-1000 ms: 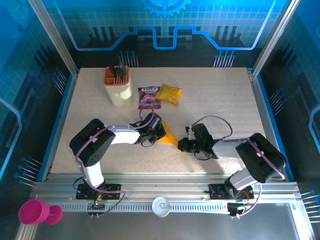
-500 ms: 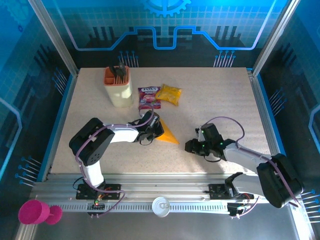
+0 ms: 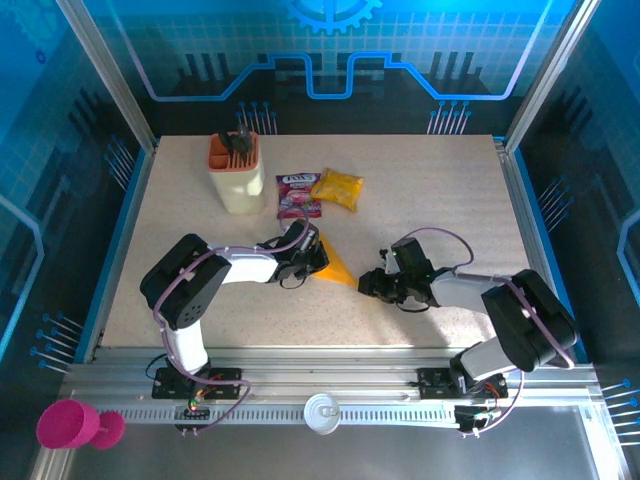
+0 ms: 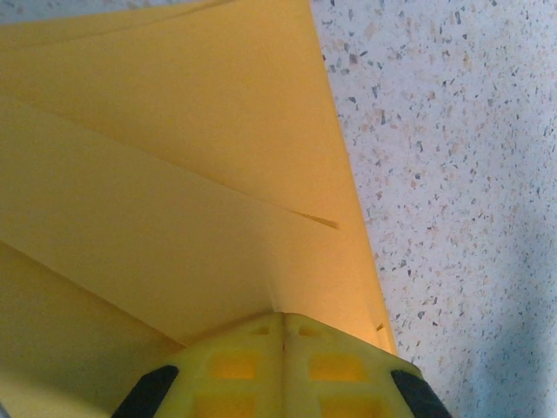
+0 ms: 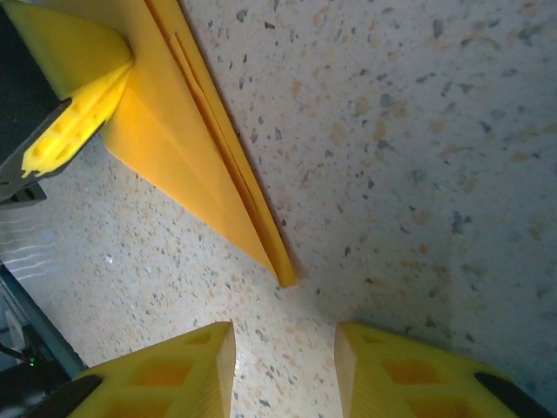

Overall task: Fold a paper plane with a square sheet of paper (pick it up from the middle)
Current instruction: Fourth fold the wing at the center of the table.

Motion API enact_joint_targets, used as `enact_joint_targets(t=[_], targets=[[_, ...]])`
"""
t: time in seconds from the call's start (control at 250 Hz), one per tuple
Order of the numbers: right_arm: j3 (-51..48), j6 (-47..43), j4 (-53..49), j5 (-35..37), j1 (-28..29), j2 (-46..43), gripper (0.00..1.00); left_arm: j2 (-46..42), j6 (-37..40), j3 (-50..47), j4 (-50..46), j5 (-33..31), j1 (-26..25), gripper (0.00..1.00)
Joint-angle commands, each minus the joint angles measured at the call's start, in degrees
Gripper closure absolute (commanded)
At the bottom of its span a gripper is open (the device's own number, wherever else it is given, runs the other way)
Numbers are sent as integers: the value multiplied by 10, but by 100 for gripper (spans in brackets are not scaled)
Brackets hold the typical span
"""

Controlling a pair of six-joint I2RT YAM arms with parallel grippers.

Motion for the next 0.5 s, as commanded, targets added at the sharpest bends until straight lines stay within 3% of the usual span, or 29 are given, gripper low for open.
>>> enact_joint_targets(t=[0.0,0.495], targets=[[2,14,41,-18,-4,16,66,41,14,-17,-75,-10,7,100],[65,30,71,-33,20,98,70,43,10,-26,-65,-8,9,100]])
